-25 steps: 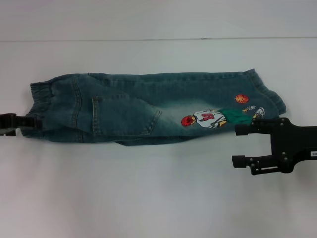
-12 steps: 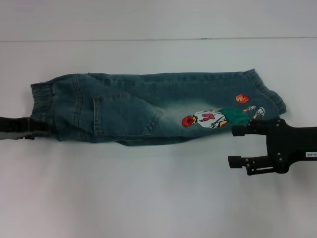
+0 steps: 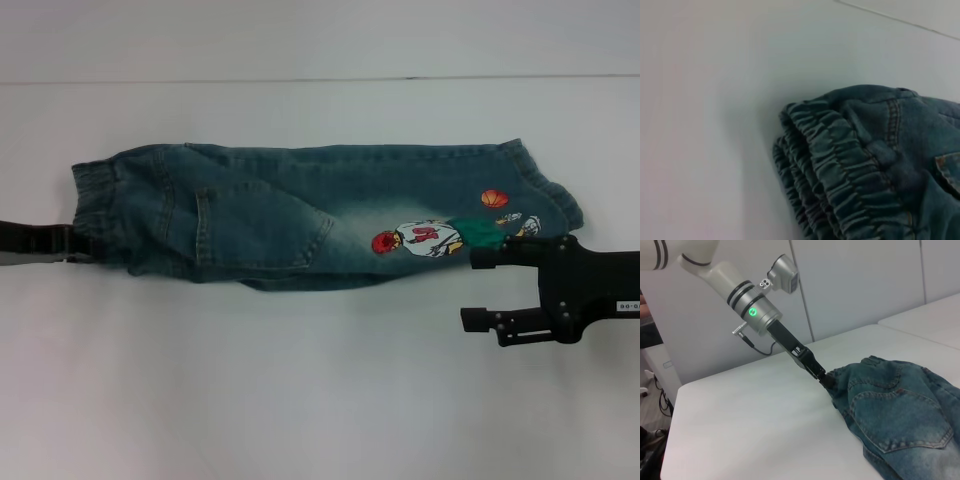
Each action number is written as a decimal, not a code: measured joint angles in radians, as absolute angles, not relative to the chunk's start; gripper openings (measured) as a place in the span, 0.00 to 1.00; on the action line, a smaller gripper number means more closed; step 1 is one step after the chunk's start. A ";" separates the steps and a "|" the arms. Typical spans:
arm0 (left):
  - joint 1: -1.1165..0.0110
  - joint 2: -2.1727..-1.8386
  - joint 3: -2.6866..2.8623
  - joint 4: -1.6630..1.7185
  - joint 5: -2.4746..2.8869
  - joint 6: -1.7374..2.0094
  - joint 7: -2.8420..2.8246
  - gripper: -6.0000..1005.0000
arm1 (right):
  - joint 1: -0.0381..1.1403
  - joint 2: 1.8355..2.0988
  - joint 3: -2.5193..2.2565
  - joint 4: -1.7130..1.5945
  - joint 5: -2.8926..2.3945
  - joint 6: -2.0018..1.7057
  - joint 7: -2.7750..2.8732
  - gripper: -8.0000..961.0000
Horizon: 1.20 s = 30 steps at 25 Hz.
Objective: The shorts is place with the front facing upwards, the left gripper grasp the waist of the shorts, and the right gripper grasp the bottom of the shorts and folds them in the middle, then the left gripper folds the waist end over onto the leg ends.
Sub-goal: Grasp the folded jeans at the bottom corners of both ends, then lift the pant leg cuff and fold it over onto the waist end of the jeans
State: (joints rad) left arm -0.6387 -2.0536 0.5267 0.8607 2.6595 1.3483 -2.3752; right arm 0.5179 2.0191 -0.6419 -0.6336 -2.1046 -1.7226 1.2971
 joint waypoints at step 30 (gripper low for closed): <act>-0.708 -1.992 0.512 0.988 2.416 1.650 -2.273 0.07 | 0.537 2.062 -0.578 -0.495 -1.990 -1.489 1.196 0.53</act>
